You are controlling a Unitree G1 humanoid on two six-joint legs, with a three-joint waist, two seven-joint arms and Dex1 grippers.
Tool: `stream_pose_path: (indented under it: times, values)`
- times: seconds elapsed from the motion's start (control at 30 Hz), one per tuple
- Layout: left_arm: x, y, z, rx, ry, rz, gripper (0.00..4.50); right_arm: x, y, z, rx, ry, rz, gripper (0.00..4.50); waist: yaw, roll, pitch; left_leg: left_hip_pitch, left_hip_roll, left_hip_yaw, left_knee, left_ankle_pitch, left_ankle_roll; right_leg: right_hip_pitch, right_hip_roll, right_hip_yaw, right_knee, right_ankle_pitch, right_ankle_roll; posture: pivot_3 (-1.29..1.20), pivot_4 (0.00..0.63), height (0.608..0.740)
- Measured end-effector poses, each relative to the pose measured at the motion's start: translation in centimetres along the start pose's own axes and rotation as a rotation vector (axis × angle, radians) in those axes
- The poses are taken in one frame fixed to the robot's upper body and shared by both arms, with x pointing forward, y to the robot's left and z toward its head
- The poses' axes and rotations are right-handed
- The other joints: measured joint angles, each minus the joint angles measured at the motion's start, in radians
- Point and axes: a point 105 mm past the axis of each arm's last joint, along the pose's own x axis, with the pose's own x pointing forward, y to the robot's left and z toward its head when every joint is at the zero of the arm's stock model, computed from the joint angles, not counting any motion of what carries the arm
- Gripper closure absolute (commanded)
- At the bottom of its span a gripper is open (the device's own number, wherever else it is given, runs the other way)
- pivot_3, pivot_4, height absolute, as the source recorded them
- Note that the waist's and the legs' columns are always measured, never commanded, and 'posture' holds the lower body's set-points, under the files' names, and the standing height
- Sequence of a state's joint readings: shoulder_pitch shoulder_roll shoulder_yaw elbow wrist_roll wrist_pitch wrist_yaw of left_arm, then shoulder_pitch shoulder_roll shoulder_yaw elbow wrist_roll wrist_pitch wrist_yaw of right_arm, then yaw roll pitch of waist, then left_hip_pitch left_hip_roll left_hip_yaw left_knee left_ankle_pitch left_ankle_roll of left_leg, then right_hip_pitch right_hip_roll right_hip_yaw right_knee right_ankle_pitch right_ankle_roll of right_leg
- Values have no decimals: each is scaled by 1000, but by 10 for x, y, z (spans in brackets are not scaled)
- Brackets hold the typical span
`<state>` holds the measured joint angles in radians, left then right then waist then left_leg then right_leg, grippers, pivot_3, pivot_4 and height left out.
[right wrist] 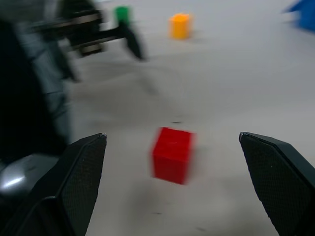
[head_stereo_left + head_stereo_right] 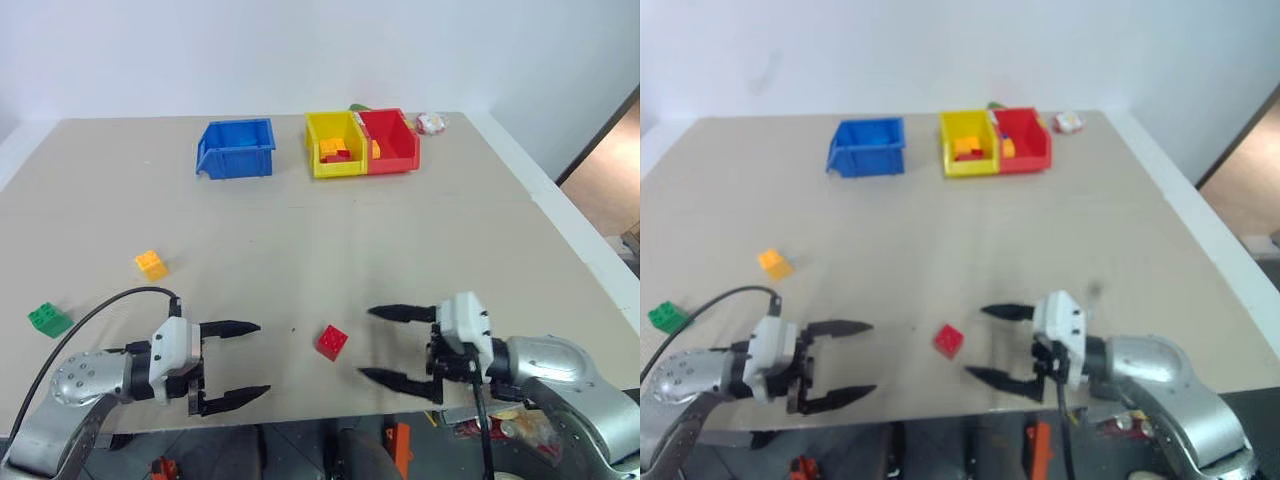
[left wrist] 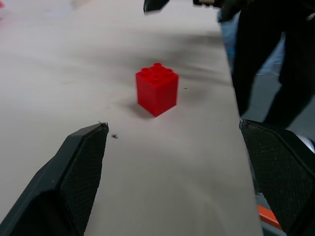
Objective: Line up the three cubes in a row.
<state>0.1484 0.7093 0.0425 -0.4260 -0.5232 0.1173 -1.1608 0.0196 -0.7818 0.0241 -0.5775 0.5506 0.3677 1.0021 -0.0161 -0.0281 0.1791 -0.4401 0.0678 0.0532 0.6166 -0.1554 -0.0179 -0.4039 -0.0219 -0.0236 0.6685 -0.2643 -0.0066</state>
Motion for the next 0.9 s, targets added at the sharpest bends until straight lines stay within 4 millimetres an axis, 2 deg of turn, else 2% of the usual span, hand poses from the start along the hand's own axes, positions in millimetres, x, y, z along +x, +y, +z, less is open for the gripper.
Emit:
stream_pose_path:
  times: [0.13,0.2,0.4,0.9]
  values:
    - [1,1,0,6,7,-33,88,15,-20,-6,-36,-2,2,0,-5,-1,0,1,0,2,1,0,0,-1,1,0,0,2,2,0,150,740]
    - [1,2,-1,2,10,-33,88,21,-23,-7,-40,-10,6,0,-4,-1,0,0,0,2,1,0,0,-1,1,1,0,2,2,0,150,740]
    - [0,3,-3,-4,13,-24,88,38,-14,-8,-22,-28,52,0,-1,-1,0,0,0,2,0,0,0,-1,0,3,0,2,4,0,150,740]
    - [0,8,-2,-12,15,20,88,45,-18,-8,25,-44,-11,0,-1,-1,0,0,0,5,1,0,0,-1,0,6,0,3,2,0,150,740]
